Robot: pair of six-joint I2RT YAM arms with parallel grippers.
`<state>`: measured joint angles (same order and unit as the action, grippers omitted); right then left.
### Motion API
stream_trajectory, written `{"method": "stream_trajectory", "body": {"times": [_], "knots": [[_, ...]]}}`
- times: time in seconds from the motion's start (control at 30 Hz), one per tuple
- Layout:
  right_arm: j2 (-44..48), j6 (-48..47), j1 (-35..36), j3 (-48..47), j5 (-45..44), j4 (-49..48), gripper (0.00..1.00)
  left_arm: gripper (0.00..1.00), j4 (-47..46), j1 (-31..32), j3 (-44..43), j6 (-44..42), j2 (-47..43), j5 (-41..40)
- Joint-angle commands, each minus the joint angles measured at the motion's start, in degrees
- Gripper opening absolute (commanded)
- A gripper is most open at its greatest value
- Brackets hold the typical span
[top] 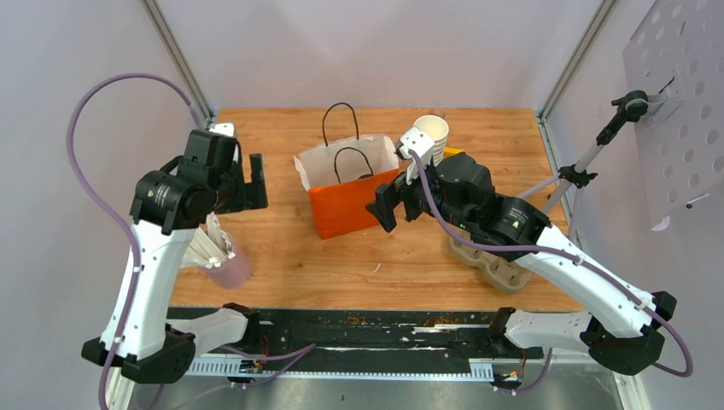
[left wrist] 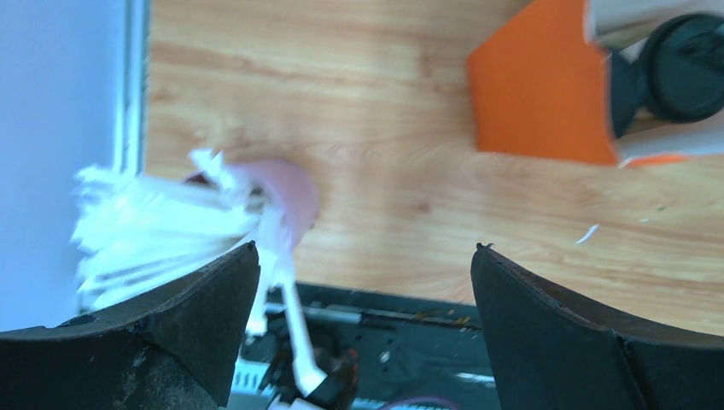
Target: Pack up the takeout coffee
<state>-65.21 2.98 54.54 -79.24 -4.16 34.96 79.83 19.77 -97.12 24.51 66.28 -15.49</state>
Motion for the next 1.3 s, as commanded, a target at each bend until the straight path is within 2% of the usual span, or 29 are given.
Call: {"method": "stream_trajectory", "body": {"times": [0.0, 0.1, 0.23, 0.4, 0.87, 1.17, 1.27], "knots": [[0.63, 1.19, -0.23, 0.68, -2.0, -3.41, 1.0, 1.0, 11.59, -0.26, -0.56, -0.18, -2.73, -6.46], [0.29, -0.64, -0.23, 1.28, -1.79, -3.42, 1.0, 0.98, 11.94, -0.26, 2.11, 1.06, -6.26, -4.52], [-0.15, -2.6, -0.23, 1.38, -1.96, -2.59, 1.0, 0.85, 11.87, -0.26, 7.09, 4.79, -8.47, -1.32], [-0.57, -4.38, -0.24, 0.81, -2.56, -1.14, 1.0, 0.74, 11.93, -0.27, 11.56, 7.83, -10.38, 0.05], [1.11, -3.69, -0.23, 2.85, -3.67, -0.87, 1.0, 0.6, 11.7, -0.26, 18.95, 11.16, -13.75, -0.25], [0.54, -3.69, -0.23, 1.89, -3.52, -0.45, 1.0, 0.15, 11.86, -0.26, 14.49, 9.43, -13.71, -0.03], [0.44, -3.6, -0.23, 1.19, -3.48, -0.01, 1.0, 0.04, 11.84, -0.26, 12.41, 9.48, -14.29, 0.48]]}}
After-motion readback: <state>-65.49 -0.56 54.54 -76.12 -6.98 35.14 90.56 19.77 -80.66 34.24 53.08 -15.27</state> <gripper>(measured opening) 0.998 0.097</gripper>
